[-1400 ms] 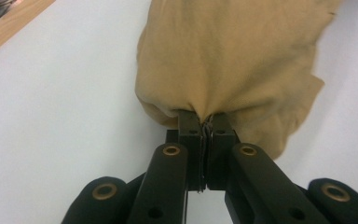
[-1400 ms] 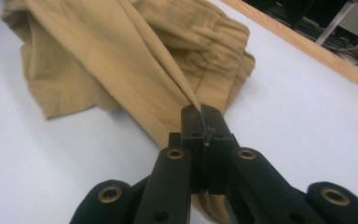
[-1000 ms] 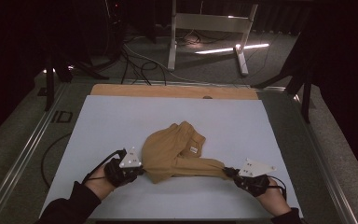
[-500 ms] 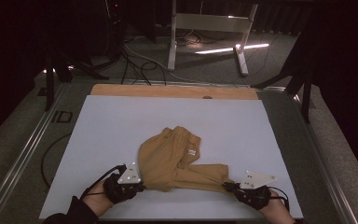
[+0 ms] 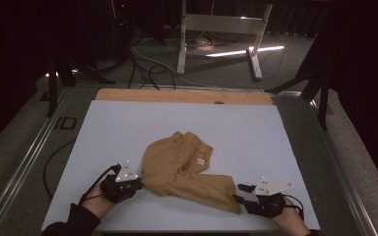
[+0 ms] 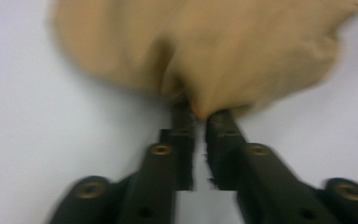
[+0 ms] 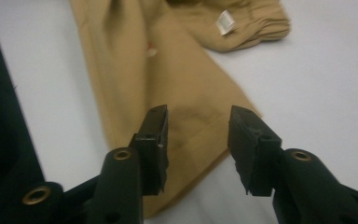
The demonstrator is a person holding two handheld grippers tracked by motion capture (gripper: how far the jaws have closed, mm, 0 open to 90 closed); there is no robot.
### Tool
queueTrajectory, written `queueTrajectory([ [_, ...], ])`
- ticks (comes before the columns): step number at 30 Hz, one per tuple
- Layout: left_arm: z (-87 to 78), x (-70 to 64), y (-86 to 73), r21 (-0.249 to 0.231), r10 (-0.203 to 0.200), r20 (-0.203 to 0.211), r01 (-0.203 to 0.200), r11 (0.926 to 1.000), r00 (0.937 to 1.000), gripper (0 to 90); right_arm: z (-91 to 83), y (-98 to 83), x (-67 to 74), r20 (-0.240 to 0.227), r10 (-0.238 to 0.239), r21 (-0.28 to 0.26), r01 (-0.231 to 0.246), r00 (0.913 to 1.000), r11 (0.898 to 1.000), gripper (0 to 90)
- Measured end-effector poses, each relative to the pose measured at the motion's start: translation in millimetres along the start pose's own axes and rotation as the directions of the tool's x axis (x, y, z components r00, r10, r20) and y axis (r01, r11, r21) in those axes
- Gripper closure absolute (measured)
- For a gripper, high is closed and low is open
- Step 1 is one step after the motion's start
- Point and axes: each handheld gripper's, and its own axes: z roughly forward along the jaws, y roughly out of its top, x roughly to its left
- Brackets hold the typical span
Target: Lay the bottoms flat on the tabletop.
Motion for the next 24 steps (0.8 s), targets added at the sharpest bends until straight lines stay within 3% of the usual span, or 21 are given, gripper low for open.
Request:
queueTrajectory([
  [3,-8.8,6.1,1.5,-0.05,-0.03,0.023,0.031,0.9983,0.9993,53.1,0.7,4.1,-3.1,0.019,0.0,-0.007,0.001,0.9998,1.0,51.5],
  [6,-19.1,-0.3,9.2,-0.112,-0.013,0.059,0.019,0.9936,0.9982,38.8,1.8,11.4,-8.5,0.033,0.032,-0.029,-0.031,0.9989,0.999,47.8],
  [9,-23.2,-8.0,18.8,-0.143,0.0,0.107,0.016,0.9895,0.9943,30.4,6.7,20.4,-16.0,0.06,0.039,-0.039,-0.037,0.9974,0.999,46.9],
  [15,-20.6,-30.5,40.6,-0.175,0.071,0.146,-0.045,0.9835,0.9867,25.1,30.0,36.4,-23.9,0.048,0.041,-0.044,-0.039,0.998,0.998,47.0],
  [18,-13.9,-42.7,48.0,-0.174,0.108,0.163,-0.079,0.9816,0.9808,24.8,44.1,43.8,-21.4,0.011,0.036,-0.043,-0.036,0.9993,0.998,47.2],
  [21,-3.8,-52.7,51.3,-0.153,0.125,0.159,-0.101,0.983,0.9793,24.7,60.4,50.9,-16.8,-0.044,0.037,-0.022,-0.038,0.9984,0.999,47.6],
  [24,6.0,-56.4,50.4,-0.115,0.131,0.138,-0.116,0.9866,0.9816,25.0,82.6,54.9,-12.2,-0.071,0.018,0.024,-0.016,0.9973,1.0,48.2],
])
